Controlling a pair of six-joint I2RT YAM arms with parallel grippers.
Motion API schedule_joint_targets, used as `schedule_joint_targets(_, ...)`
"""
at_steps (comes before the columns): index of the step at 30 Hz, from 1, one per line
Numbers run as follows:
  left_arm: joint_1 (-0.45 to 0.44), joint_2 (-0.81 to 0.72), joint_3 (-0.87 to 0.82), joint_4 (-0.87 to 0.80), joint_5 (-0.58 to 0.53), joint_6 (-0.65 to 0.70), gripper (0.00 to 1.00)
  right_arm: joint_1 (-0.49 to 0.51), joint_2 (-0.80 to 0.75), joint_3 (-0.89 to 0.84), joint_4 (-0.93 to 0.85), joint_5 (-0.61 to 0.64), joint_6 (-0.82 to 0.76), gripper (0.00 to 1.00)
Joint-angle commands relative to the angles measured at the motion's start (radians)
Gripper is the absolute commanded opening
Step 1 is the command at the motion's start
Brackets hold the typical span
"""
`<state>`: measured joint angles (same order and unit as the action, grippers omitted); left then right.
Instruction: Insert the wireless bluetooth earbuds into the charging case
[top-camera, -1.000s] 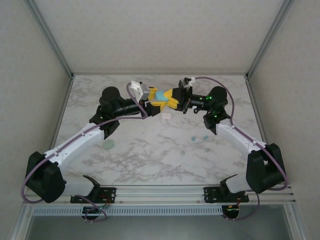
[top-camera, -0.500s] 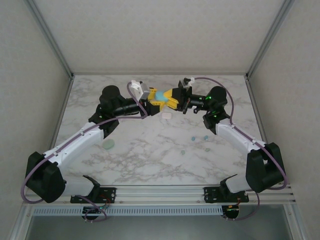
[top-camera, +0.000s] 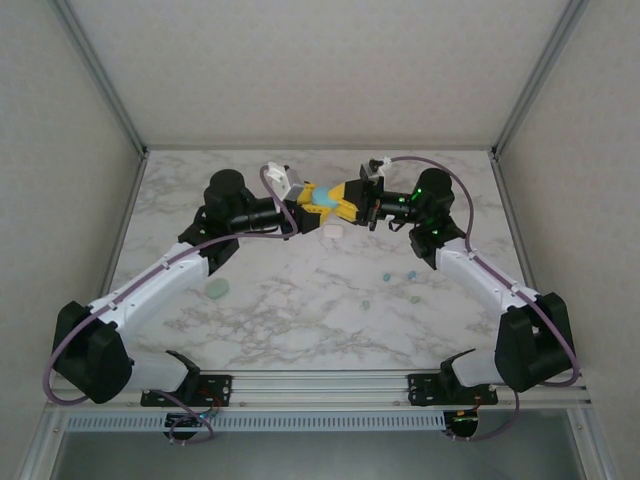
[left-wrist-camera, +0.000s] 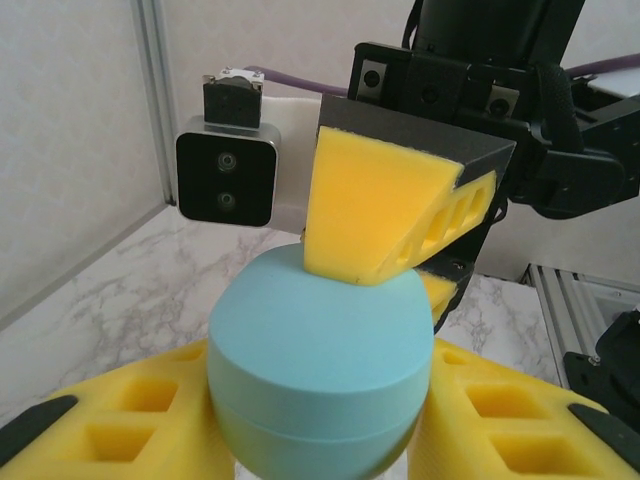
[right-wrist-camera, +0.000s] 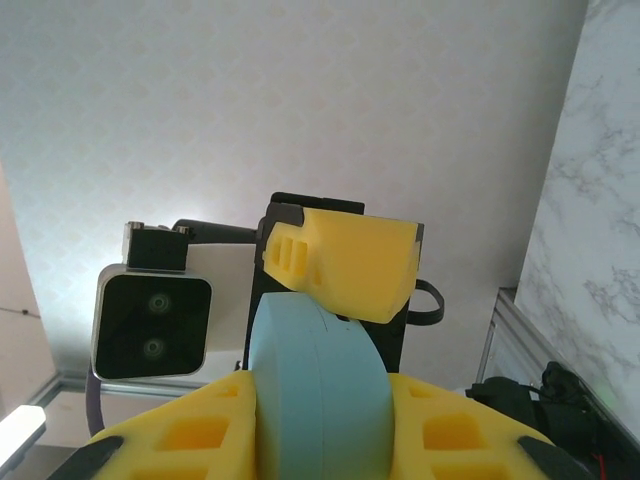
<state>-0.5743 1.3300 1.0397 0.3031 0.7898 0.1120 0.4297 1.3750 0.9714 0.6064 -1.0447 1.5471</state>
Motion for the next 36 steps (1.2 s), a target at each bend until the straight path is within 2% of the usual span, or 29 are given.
schedule_joint_targets(1,-0.030,0.003,0.030,0.043,0.050,0.000,0.33,0.009,-0.023,0.037,-0.128,0.014,-0.090,0.24)
schedule_joint_targets(8,-0.035,-0.006,-0.009,0.111,0.026,-0.047,0.29,0.007,-0.050,0.083,-0.298,0.039,-0.230,0.37)
schedule_joint_targets(10,-0.036,-0.011,-0.015,0.113,0.019,-0.050,0.28,0.006,-0.074,0.101,-0.364,0.058,-0.293,0.47)
schedule_joint_targets(13,-0.038,-0.020,-0.031,0.132,0.000,-0.063,0.27,0.004,-0.116,0.200,-0.686,0.126,-0.566,0.57)
schedule_joint_targets(16,-0.043,-0.029,-0.053,0.156,-0.024,-0.085,0.27,0.006,-0.158,0.291,-0.961,0.251,-0.837,0.61)
schedule_joint_targets(20,-0.053,-0.035,-0.079,0.201,-0.047,-0.119,0.27,0.008,-0.206,0.297,-1.065,0.341,-1.057,0.67)
schedule_joint_targets(24,-0.071,-0.034,-0.085,0.217,-0.073,-0.128,0.27,0.040,-0.188,0.329,-1.120,0.347,-1.146,0.72)
schedule_joint_targets(28,-0.087,-0.029,-0.082,0.228,-0.078,-0.135,0.27,0.084,-0.158,0.377,-1.201,0.412,-1.221,0.75)
schedule_joint_targets(36,-0.095,-0.038,-0.078,0.202,-0.069,-0.120,0.27,0.087,-0.174,0.354,-1.159,0.485,-1.196,0.74)
